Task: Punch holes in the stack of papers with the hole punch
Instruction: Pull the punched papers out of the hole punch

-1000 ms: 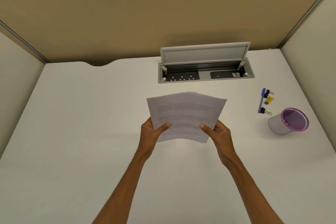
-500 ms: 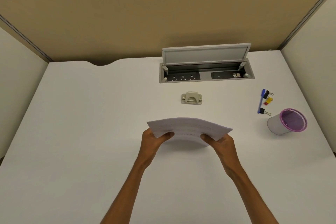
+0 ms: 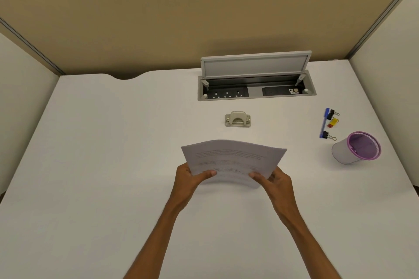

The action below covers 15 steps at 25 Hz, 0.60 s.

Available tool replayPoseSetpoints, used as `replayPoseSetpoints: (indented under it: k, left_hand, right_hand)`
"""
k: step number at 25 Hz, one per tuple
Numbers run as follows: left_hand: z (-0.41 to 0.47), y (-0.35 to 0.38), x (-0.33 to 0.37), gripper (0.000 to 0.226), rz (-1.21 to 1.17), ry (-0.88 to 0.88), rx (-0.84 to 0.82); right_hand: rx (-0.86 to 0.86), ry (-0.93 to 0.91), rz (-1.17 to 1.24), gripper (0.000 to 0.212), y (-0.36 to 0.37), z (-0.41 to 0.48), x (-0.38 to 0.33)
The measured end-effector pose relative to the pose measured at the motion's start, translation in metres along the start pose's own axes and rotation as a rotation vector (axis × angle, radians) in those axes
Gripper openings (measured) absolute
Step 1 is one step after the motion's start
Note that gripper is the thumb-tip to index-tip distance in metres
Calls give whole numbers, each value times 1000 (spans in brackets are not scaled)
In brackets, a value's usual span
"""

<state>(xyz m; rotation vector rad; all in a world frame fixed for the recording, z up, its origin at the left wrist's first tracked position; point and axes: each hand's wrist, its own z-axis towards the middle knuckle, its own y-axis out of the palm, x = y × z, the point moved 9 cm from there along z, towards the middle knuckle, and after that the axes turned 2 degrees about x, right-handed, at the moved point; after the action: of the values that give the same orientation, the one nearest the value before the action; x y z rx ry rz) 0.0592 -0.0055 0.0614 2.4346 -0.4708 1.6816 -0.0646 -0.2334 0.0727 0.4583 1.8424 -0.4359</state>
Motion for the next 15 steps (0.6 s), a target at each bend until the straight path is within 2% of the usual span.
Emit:
replayPoseSetpoints:
  k: [4, 7, 8, 10, 11, 13, 15]
  left_hand:
    - [3, -2, 13, 36, -20, 35, 15]
    - [5, -7, 14, 42, -3, 45, 22]
    - [5, -8, 11, 43, -2, 40, 24]
    - [6, -8, 7, 43, 6, 38, 27]
    - [7, -6, 7, 41, 9, 39, 27]
    - [9, -2, 9, 37, -5, 31, 48]
    - [12, 3, 14, 34, -26, 20, 62]
  right_hand:
    - [21, -30, -19, 20, -6, -3, -9]
    - [-47, -1, -40, 24, -2, -1, -10]
    - [-95, 16, -16, 35, 2, 1, -8]
    - [-86, 95, -15, 72, 4, 8, -1]
    - [-60, 109, 15, 65, 2, 10, 1]
    - [-22, 75, 55, 20, 2, 11, -3]
    - [24, 28, 52, 27, -2, 8, -9]
